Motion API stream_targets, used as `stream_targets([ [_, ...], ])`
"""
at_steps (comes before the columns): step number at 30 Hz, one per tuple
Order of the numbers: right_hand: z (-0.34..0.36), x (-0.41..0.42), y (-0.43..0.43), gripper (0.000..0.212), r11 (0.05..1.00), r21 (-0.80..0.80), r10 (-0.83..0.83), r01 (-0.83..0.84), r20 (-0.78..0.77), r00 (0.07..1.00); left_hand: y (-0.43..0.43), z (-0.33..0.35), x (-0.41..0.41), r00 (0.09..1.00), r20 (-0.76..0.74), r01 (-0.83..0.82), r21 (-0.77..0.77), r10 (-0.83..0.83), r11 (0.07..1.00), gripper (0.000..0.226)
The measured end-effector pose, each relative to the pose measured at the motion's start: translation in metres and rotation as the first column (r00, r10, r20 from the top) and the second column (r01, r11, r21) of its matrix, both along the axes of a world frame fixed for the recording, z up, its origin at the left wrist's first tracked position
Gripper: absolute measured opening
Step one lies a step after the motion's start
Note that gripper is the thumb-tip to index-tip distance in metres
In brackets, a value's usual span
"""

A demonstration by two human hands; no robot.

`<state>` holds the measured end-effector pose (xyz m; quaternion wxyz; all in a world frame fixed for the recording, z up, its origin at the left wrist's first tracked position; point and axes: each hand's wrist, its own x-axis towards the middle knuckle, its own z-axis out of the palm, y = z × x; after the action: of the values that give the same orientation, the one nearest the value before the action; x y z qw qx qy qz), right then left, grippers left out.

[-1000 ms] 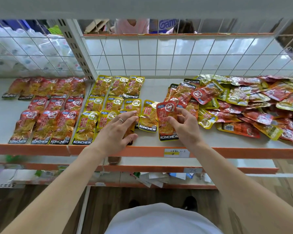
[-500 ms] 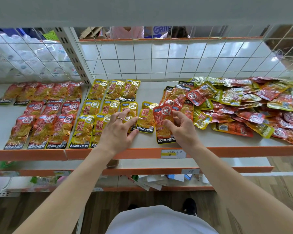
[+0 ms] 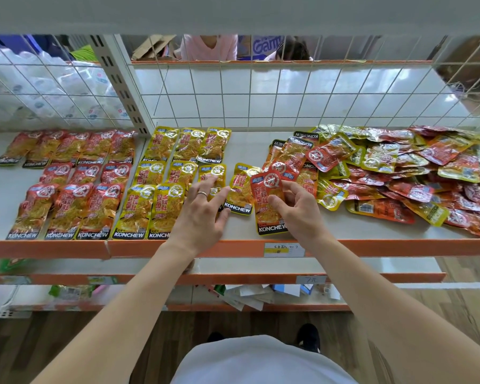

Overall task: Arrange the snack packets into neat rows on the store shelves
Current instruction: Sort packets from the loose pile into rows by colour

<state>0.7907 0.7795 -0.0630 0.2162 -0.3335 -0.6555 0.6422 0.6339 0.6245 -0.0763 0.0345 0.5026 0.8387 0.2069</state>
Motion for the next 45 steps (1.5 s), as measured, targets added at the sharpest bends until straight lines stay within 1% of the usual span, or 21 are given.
stream_targets([
  [2,0.0,0.0,0.0,0.035,1.0,0.002,0.0,0.0,-0.001,1.0,0.001,-0.001,-0.001,1.0,-0.013,0.019,-0.011,-0.019,1.0,0.051],
  [5,-0.001,0.0,0.001,0.039,1.0,0.021,-0.003,0.003,0.018,1.0,0.001,-0.002,-0.003,1.0,-0.017,0.005,-0.015,-0.006,1.0,0.051],
  [9,-0.001,0.0,0.001,0.042,1.0,0.03,-0.002,0.001,0.029,1.0,0.0,-0.003,0.001,0.999,-0.01,-0.051,-0.02,0.051,0.999,0.063],
  [13,0.0,0.0,0.0,0.042,0.999,0.049,0.009,-0.01,0.038,0.999,0.001,-0.005,0.001,0.998,-0.039,-0.044,0.014,0.044,0.999,0.054],
  [17,-0.001,-0.001,0.0,0.04,0.998,0.064,0.008,-0.012,0.051,0.999,0.004,-0.003,-0.002,0.998,-0.055,-0.003,0.071,0.007,0.997,0.057],
  [20,-0.001,0.0,0.0,0.04,0.997,0.075,0.011,-0.015,0.056,0.998,0.007,0.0,-0.001,1.0,-0.02,0.008,0.095,-0.006,0.995,0.06],
  [23,0.0,0.0,0.0,0.042,0.998,0.064,0.014,-0.017,0.052,0.999,0.011,0.003,-0.001,0.999,-0.028,-0.038,0.127,0.042,0.991,0.058],
  [27,0.001,-0.001,-0.001,0.039,0.998,0.065,0.021,-0.024,0.049,0.999,0.021,0.003,-0.007,0.992,-0.043,-0.115,0.087,0.119,0.99,0.038],
  [29,0.0,-0.001,0.0,0.04,0.998,0.063,0.016,-0.019,0.049,0.999,0.024,0.002,-0.009,0.99,-0.05,-0.13,0.09,0.134,0.987,0.034],
  [36,-0.002,-0.001,0.001,0.041,0.997,0.074,0.014,-0.018,0.053,0.998,0.035,0.001,-0.015,0.959,-0.059,-0.271,0.099,0.277,0.958,0.029],
  [39,-0.002,-0.001,0.002,0.04,0.997,0.078,0.006,-0.01,0.053,0.999,0.038,0.003,-0.013,0.952,-0.083,-0.287,0.091,0.295,0.954,0.028],
  [45,-0.001,-0.001,0.002,0.04,0.997,0.077,0.011,-0.014,0.038,0.999,0.036,0.002,-0.011,0.946,-0.075,-0.308,0.085,0.314,0.948,0.032],
])
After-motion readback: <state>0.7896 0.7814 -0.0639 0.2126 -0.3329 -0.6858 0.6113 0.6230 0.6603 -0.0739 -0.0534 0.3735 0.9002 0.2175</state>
